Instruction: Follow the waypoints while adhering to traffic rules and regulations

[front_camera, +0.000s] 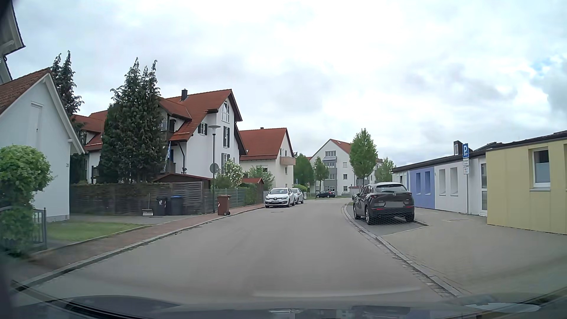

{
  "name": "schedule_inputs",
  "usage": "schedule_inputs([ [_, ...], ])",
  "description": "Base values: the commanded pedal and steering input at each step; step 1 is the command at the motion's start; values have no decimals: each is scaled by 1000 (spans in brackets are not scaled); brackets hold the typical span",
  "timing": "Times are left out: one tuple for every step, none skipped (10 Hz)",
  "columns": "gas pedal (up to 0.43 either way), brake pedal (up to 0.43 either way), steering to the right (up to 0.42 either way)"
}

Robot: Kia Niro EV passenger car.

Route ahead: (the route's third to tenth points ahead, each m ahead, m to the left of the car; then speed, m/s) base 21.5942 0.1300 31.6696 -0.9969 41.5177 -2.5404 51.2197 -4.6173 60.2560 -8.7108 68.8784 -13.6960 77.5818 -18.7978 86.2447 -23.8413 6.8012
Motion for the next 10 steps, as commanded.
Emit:
schedule_inputs([
  [248,6,-1],
  [248,6,-1],
  [248,6,0],
  [248,6,3],
  [248,6,4],
  [248,6,6],
  [248,6,8],
  [248,6,11],
  [248,6,14],
  [248,6,18],
])
